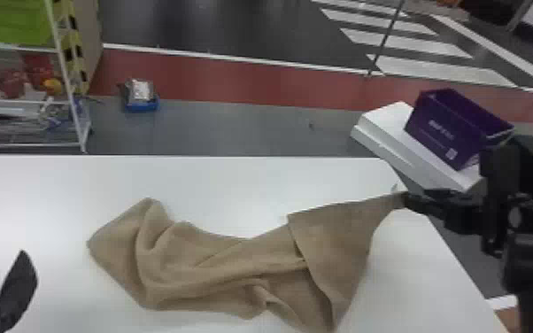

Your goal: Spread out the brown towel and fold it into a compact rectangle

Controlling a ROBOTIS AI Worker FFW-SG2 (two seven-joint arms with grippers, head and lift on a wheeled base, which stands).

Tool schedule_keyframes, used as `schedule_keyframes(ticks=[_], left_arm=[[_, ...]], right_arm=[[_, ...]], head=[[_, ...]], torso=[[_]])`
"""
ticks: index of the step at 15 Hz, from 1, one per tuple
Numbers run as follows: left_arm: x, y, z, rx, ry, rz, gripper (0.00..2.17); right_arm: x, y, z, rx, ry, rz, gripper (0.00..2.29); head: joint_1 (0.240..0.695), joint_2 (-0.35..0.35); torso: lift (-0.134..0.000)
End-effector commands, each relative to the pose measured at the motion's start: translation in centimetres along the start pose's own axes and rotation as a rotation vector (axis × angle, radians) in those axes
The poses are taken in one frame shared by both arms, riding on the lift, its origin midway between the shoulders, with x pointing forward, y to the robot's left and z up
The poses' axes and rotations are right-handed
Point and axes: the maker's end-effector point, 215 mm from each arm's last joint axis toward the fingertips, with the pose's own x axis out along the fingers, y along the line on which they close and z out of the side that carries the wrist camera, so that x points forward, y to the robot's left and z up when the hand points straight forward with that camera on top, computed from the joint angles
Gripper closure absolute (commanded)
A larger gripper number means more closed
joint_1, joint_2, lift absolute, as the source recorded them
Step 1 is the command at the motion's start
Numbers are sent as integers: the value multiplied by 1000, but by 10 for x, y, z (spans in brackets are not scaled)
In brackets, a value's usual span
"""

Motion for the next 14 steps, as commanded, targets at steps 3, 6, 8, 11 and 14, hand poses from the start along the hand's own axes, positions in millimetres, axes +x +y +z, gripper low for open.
schedule_keyframes(ticks=[3, 6, 8, 11, 14], left_arm=[[1, -1, 1, -2, -2, 0, 124], [2, -4, 2, -2, -5, -5, 124], [2, -3, 3, -1, -6, -4, 124], [1, -2, 5, 1, -7, 0, 124], [1, -5, 5, 4, -7, -4, 124]], right_arm=[[0, -20, -28, -95, 109, -97, 39], [9, -16, -40, -199, 177, -128, 39], [12, -18, -40, -322, 218, -180, 43], [13, 0, -26, -297, 161, -123, 63], [22, 63, 10, -296, 6, 92, 90]], head=[[695, -323], [695, -339], [695, -342], [695, -343], [695, -311]], torso=[[-124], [-124], [-124], [-124], [-124]])
